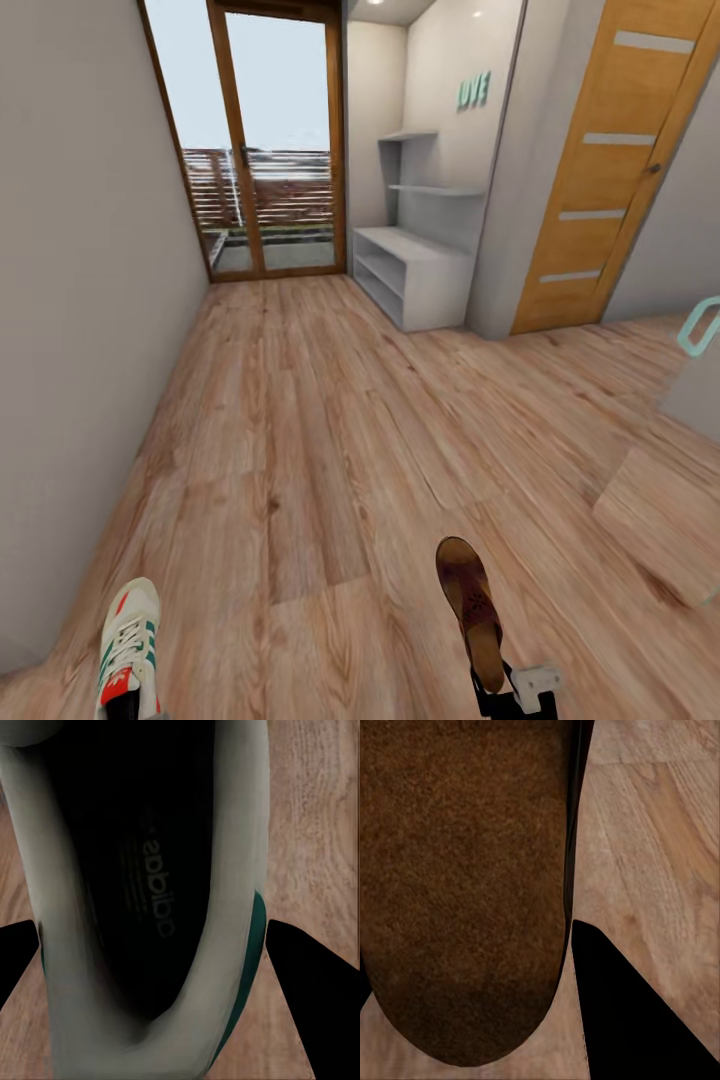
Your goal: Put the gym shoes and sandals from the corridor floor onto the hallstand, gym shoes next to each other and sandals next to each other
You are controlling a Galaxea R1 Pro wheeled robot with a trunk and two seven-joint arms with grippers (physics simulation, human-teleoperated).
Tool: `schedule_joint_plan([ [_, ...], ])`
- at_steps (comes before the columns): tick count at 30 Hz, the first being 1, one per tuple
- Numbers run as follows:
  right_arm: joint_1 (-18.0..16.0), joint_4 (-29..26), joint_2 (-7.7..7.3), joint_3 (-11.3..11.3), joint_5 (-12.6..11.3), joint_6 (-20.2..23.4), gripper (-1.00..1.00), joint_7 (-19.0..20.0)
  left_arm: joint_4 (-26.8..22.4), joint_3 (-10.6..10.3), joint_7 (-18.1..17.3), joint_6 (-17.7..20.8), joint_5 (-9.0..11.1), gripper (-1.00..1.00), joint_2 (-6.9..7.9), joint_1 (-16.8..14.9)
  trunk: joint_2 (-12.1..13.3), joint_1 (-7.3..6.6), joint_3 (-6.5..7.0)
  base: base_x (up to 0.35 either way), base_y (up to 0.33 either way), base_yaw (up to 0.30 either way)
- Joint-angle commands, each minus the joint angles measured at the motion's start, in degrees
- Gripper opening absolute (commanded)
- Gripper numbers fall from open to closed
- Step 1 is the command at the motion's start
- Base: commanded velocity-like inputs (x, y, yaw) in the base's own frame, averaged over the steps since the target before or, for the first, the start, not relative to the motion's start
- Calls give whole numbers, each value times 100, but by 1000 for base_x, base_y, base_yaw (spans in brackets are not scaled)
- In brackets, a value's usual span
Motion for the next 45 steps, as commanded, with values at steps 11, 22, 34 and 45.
schedule_joint_plan([
  [11, -4, -9, 11, -51, 16, -19, -100, 40, 2, -10, 31, -21, 39, -100, 4, -2, -2, 2, -5, 336, 0, 8],
  [22, -4, 0, 3, -52, 19, -19, -100, 40, 2, -10, 31, -21, 44, -100, 9, -2, -2, 2, -5, 339, 0, 114],
  [34, -4, 8, 2, -52, 19, -19, -100, 40, 2, -10, 30, -21, 45, -100, 9, -2, -2, 2, -5, 340, 0, 4],
  [45, -4, 2, 2, -52, 19, -19, -100, 39, 2, -2, 31, -21, 45, -100, 10, -2, -2, 2, -5, 340, 0, 0],
])
